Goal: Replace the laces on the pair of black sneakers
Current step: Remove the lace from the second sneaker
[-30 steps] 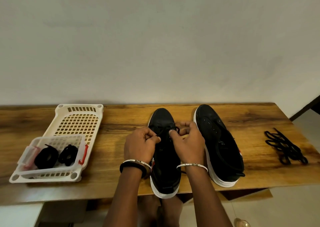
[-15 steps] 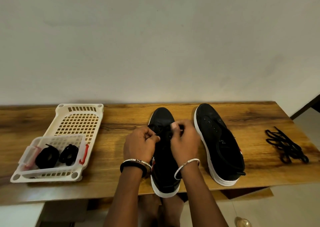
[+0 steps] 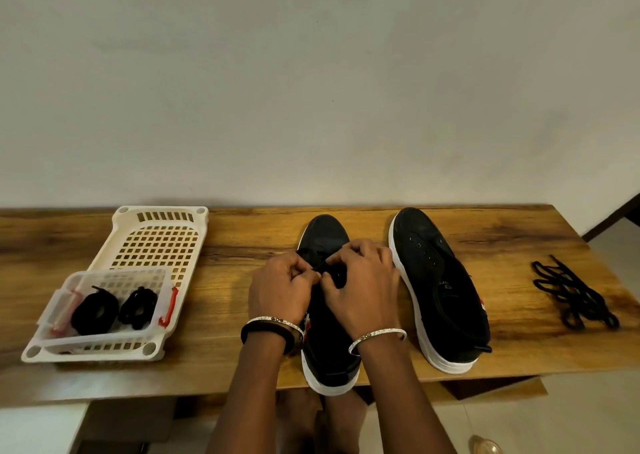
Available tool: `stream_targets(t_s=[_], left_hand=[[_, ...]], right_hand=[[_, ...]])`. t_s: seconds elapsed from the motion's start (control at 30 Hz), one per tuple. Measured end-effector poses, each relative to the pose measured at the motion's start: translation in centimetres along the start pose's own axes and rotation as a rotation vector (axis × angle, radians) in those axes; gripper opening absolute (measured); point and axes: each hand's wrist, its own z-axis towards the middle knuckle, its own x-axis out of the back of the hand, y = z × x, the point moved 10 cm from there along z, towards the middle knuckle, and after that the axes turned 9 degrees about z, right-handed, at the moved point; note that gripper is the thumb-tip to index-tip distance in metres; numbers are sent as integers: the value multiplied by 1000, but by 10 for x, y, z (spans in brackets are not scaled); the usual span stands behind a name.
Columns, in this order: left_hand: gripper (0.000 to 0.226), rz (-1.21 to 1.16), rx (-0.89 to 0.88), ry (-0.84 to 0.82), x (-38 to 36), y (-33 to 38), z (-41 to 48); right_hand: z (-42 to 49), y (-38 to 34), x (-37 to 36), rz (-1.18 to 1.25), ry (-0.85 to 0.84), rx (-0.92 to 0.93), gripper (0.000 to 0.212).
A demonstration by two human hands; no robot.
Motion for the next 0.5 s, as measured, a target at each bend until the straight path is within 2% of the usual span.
stream_targets(t_s=[0.17, 0.27, 0.3, 0.37, 0.43, 0.5], left_hand=[[14, -6, 8, -4, 0, -1, -1], [14, -15, 16, -4, 1, -1, -2], [14, -19, 16, -4, 1, -1, -2], [14, -24, 17, -7, 2, 0, -3], [15, -29, 23, -10, 3, 1, -4], [15, -29, 29, -11, 3, 0, -4]], right_hand=[[-1, -4, -10, -113, -55, -13, 19], [-1, -3, -12, -76, -13, -16, 11], [0, 1, -10, 16, 30, -38, 8], [0, 13, 2, 349, 178, -132, 5], [-4, 39, 16, 703, 350, -308, 6], [-10, 67, 14, 875, 394, -518, 5]])
